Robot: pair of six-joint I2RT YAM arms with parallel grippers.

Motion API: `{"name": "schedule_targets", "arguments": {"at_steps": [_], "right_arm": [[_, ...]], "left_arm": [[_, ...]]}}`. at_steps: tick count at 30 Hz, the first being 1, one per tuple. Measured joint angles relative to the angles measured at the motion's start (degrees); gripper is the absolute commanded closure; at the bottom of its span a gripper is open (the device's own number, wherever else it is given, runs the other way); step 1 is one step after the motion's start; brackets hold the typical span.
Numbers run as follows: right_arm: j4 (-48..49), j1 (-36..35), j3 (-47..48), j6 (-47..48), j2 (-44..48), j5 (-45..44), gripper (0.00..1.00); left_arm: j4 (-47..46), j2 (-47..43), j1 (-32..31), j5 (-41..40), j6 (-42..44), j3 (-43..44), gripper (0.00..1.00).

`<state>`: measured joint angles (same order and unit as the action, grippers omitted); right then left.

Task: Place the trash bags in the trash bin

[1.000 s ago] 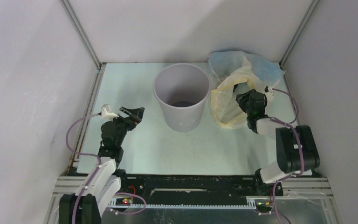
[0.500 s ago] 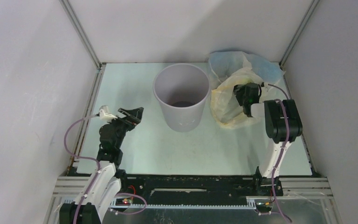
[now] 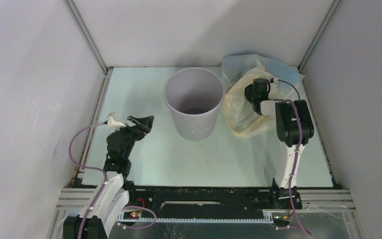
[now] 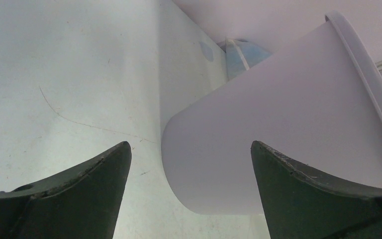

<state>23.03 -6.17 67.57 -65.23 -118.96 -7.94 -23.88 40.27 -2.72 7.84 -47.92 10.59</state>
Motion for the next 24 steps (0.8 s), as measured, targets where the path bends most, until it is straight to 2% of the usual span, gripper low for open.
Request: {"name": "schedule_targets", "arguments": {"at_steps": [6, 10, 13, 24], "right_arm": [[-4.8, -0.2, 0.1, 0.2, 0.2, -0.5, 1.00], [-9.0, 0.9, -1.7, 2.6, 3.9, -0.3, 1.00], [-10.9, 2.2, -4.9, 4.5, 10.7, -0.1, 1.00], [-17.0, 5.1, -20.2, 10.8, 44.8, -0.1, 1.00]], "left_arm": [[0.9, -2.0, -0.2, -0.3, 0.6, 0.0, 0.03], [1.0, -2.0, -0.3, -0.3, 1.4, 0.0, 0.04], [1.0, -2.0, -1.0, -0.1, 2.1, 0.0, 0.04], [1.2, -2.4, -3.1, -0.1, 5.4, 0.0, 0.04]]}}
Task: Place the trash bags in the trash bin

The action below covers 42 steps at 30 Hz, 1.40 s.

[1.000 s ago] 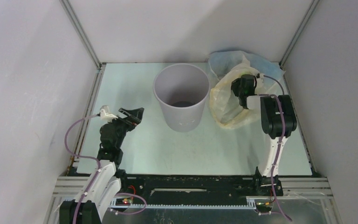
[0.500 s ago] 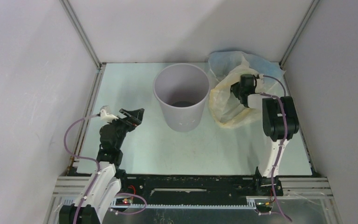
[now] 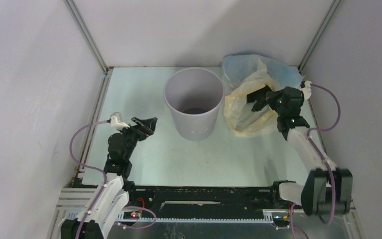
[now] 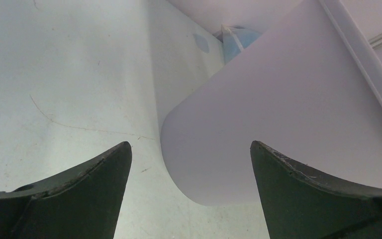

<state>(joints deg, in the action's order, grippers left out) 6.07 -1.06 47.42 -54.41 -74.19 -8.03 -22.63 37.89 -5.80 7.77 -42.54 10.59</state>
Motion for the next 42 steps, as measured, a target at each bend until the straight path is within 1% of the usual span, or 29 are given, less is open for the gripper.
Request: {"name": "schedule_targets", "arguments": {"at_steps": [2, 5, 9, 13, 16, 19, 21, 23, 27, 30, 34, 36, 39, 40, 42], "right_arm": [[-1.8, -0.3, -2.8, 2.3, 6.6, 1.5, 1.00], [-4.2, -0.7, -5.2, 7.3, 16.0, 7.1, 1.00], [-5.5, -5.1, -5.4, 13.5, 25.2, 15.6, 1.00], [-9.9, -14.1, -5.4, 17.7, 31.3, 19.6, 1.00], [-13.6, -24.1, -5.8, 20.0, 34.2, 18.3, 1.00], [-14.5, -34.2, -8.3, 20.8, 35.7, 15.3, 1.00], [-14.5, -40.5, -10.4, 21.1, 35.4, 13.3, 1.00], [-14.0, -45.0, -11.3, 21.7, 33.2, 11.0, 1.00], [-9.8, -52.5, -10.5, 24.0, 23.8, 7.3, 1.00], [-9.0, -55.3, -6.3, 25.4, 15.5, 5.9, 1.00], [-7.4, -57.8, 3.8, 27.2, 6.4, 4.9, 0.99], [-5.7, -59.1, 7.6, 28.1, 4.2, 4.2, 0.95], [-3.9, -60.0, 8.9, 28.5, 3.8, 2.6, 0.92], [-4.0, -60.1, 9.0, 28.6, 3.8, 1.8, 0.89], [-5.3, -60.1, 9.0, 28.6, 3.8, 0.3, 0.77]], "left_arm": [[0.2, -0.7, -0.1, 0.0, 0.5, 0.0, 0.04], [0.1, -2.1, -0.4, -0.1, 0.9, 0.0, 0.04], [0.1, -2.5, -1.6, -0.1, 1.3, 0.0, 0.05], [0.1, -4.1, -3.1, -0.1, 2.1, 0.0, 0.08], [0.1, -6.6, -4.5, -0.1, 2.5, -0.1, 0.08], [1.6, -10.1, -5.7, 0.0, 2.6, -0.3, 0.08], [4.0, -12.7, -6.1, 0.4, 3.2, -0.7, 0.08], [6.3, -15.5, -6.2, 0.9, 4.6, -1.5, 0.08], [7.8, -18.4, -6.4, 2.8, 6.3, -3.8, 0.08], [7.6, -17.4, -6.5, 4.9, 7.1, -5.3, 0.06], [4.5, -12.6, -6.9, 7.6, 7.1, -6.2, 0.06], [2.2, -8.8, -7.1, 9.3, 7.1, -6.2, 0.07], [-0.1, -3.7, -7.2, 12.0, 7.1, -6.1, 0.04], [-0.8, -2.5, -7.2, 13.2, 7.0, -6.1, 0.04], [-3.1, -1.6, -7.5, 16.0, 6.5, -6.1, 0.02]]}}
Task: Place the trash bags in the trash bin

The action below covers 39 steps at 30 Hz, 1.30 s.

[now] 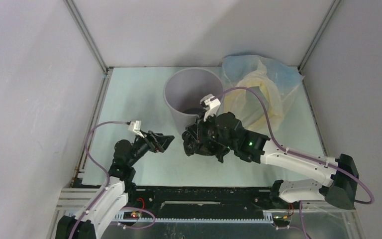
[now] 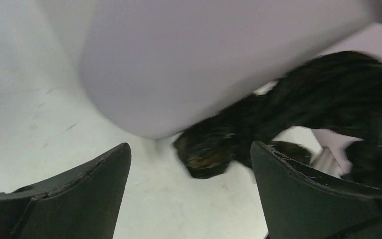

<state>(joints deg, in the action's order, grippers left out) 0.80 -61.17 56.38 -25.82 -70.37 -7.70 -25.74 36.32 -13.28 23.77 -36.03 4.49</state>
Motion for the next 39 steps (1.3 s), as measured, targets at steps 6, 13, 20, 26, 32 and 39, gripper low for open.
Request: {"name": "schedule_targets", "arguments": {"at_steps": [6, 13, 20, 26, 32, 39], "right_arm": [[-7.6, -0.9, -0.2, -0.1, 0.5, -3.7, 0.29], [-15.6, -5.3, -7.0, -2.3, 7.5, -11.0, 0.30], [-23.2, -5.6, -14.7, -8.4, 13.0, -17.5, 0.33], [-26.4, -7.1, -23.4, -14.8, 19.3, -18.9, 0.19], [-25.3, -7.6, -32.1, -19.6, 29.1, -18.6, 0.11], [-17.2, -7.6, -36.5, -19.8, 26.9, -13.8, 0.32]], "left_arm": [[-7.4, -3.5, -4.2, 5.5, -0.5, 0.0, 0.00], [-10.2, -4.8, -8.3, 6.2, 0.2, 0.0, 0.06], [-1.3, -1.2, -10.4, 1.3, 1.5, 2.5, 0.09], [9.0, -5.6, -11.3, -1.2, -1.6, 3.0, 0.09], [18.7, -11.8, -13.6, -2.2, -5.2, 2.8, 0.09], [22.3, -7.0, -21.4, -3.0, -7.7, 2.8, 0.13]]}}
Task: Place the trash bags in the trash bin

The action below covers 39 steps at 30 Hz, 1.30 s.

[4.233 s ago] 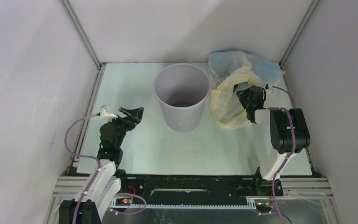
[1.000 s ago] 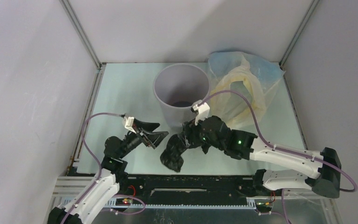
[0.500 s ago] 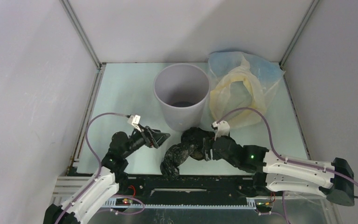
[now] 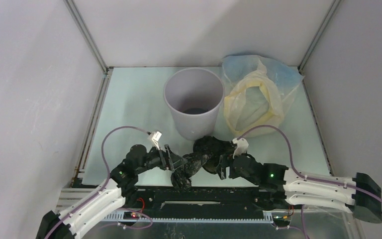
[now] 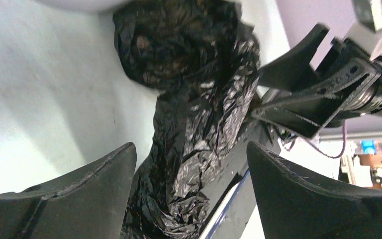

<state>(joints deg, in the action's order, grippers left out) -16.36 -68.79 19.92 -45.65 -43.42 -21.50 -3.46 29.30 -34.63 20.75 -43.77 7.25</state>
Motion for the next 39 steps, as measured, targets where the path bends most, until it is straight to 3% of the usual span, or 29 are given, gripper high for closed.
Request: {"name": "schedule_targets", "arguments": {"at_steps": [4, 5, 6, 11, 16, 20, 27, 33, 39], "right_arm": [[2.4, 0.0, 0.4, 0.5, -6.2, 0.9, 0.88], [2.4, 0.0, 0.6, 0.8, -7.0, 1.0, 0.97], [2.5, 0.0, 0.9, 0.7, -7.7, 1.1, 1.00], [2.2, 0.0, 1.7, 0.1, -6.6, 0.4, 1.00], [-1.0, 0.0, 1.9, 0.4, 2.4, -1.9, 1.00], [-5.0, 0.2, 2.6, 1.0, 9.7, -4.2, 1.00], [-17.3, 0.6, 6.8, -1.1, 18.9, -11.1, 1.00], [-26.3, 0.7, 8.0, -3.7, 26.0, -16.4, 1.00], [-29.0, 0.7, 9.3, -3.7, 28.7, -19.2, 1.00]], "left_arm": [[1.0, 3.7, -4.7, -1.3, 0.0, 0.0, 0.15], [1.2, 4.3, -5.4, -1.7, 0.1, 0.0, 0.16], [1.5, 4.7, -5.9, -2.2, 0.1, 0.0, 0.16], [2.0, 5.5, -6.8, -4.8, 0.2, 0.1, 0.16], [2.3, 9.5, -6.8, -8.5, 0.3, 2.0, 0.13], [-0.7, 12.9, -6.9, -12.5, 0.0, 2.9, 0.20], [-18.8, 20.8, -7.2, -18.2, -4.5, 2.6, 0.30], [-34.0, 32.3, -9.9, -21.9, -7.9, 2.7, 0.30], [-44.6, 45.8, -10.4, -22.3, -10.2, 7.5, 0.30]]}}
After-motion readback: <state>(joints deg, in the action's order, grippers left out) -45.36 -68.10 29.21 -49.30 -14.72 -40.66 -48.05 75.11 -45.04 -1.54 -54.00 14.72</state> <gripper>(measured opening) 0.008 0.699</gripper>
